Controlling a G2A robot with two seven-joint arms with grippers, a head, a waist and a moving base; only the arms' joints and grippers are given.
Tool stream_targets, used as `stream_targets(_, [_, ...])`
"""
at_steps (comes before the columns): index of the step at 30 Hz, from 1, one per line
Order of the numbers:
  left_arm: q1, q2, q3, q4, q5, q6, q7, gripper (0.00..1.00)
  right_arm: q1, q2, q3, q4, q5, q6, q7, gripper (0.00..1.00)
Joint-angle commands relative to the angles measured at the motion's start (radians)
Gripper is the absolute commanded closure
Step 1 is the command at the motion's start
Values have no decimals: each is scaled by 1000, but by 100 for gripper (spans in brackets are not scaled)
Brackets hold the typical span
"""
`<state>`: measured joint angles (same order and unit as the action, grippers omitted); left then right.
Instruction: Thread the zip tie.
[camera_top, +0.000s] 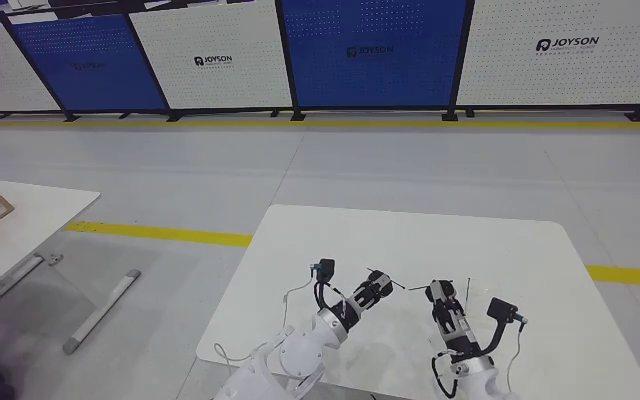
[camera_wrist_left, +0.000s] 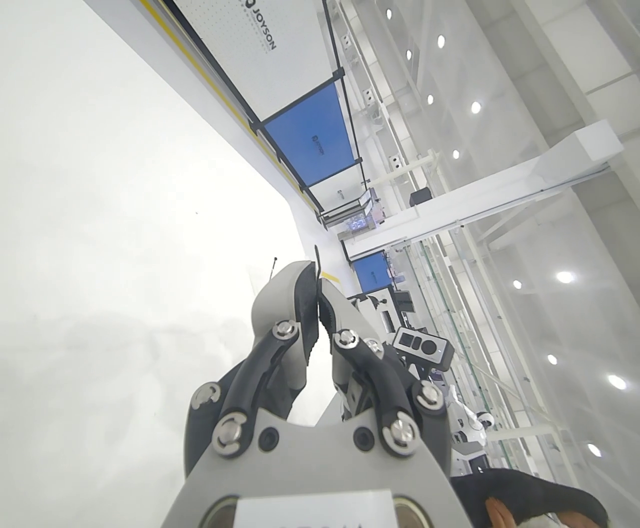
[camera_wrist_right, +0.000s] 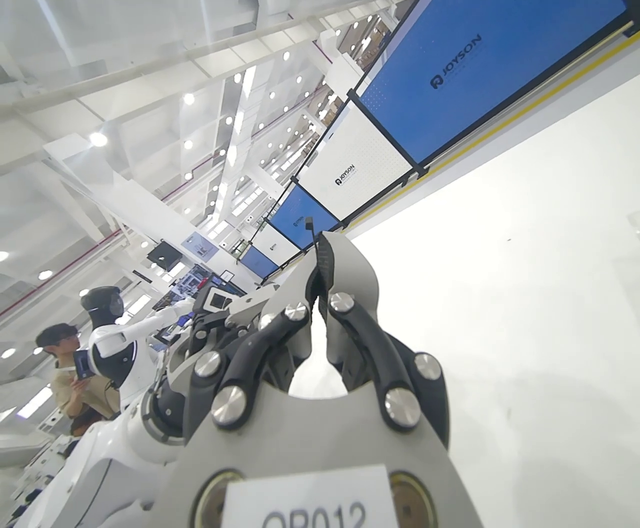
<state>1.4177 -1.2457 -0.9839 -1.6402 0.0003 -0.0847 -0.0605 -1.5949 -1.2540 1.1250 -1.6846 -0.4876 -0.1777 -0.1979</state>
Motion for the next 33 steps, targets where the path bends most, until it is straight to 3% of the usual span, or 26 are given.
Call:
stream_targets(1, [0, 0, 0, 0, 1, 0, 0, 100, 0, 0, 0, -1, 1, 1, 0, 100])
stream_targets(33, [0, 0, 0, 0, 1, 0, 0, 100, 25, -22, -14, 4, -9, 47, 44, 100])
